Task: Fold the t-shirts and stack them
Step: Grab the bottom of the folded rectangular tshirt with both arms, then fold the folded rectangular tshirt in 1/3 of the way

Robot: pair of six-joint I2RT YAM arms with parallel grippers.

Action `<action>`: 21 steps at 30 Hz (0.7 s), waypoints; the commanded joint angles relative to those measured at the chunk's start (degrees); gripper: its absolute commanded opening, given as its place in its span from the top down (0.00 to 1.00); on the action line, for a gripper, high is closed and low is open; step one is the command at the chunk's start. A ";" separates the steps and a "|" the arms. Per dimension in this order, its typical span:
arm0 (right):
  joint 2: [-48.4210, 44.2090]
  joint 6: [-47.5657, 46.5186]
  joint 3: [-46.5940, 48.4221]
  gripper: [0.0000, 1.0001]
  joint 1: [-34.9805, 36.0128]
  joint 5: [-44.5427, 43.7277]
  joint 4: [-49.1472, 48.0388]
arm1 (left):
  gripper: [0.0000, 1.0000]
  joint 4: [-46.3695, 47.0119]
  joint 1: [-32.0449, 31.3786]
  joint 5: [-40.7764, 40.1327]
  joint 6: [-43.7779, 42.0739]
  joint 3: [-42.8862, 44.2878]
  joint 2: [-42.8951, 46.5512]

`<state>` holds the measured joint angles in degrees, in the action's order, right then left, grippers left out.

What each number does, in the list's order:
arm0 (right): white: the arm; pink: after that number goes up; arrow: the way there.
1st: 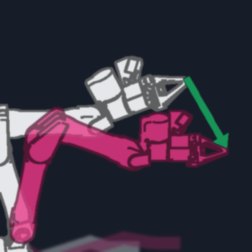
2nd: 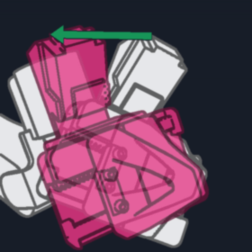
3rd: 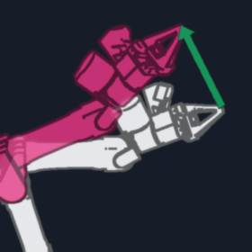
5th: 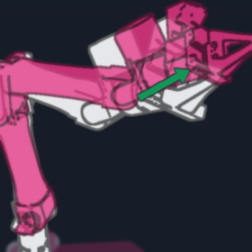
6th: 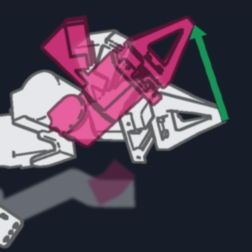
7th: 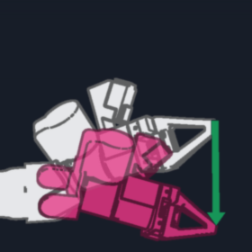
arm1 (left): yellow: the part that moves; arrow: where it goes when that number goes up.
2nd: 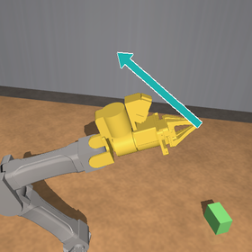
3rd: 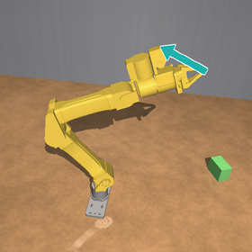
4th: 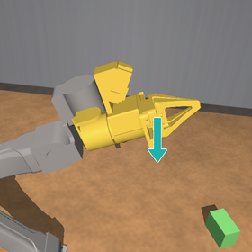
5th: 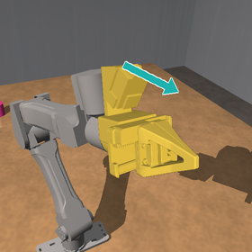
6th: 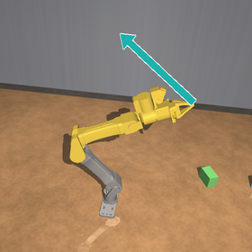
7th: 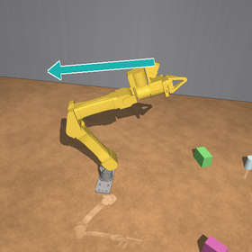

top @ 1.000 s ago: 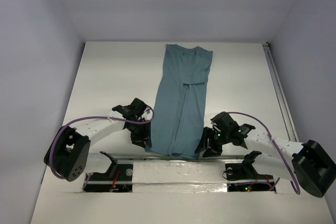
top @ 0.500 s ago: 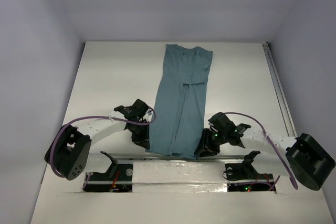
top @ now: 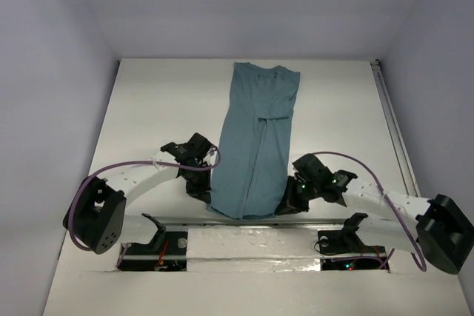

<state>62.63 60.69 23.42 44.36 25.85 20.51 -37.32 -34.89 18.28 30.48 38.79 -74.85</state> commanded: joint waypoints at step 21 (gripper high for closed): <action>11.27 -22.00 31.24 1.00 -20.09 -17.32 9.37 | 1.00 4.10 5.53 -14.41 -3.14 44.44 -21.72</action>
<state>71.77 44.16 50.17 26.39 10.66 30.20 -34.74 -30.55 6.70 28.97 78.83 -94.76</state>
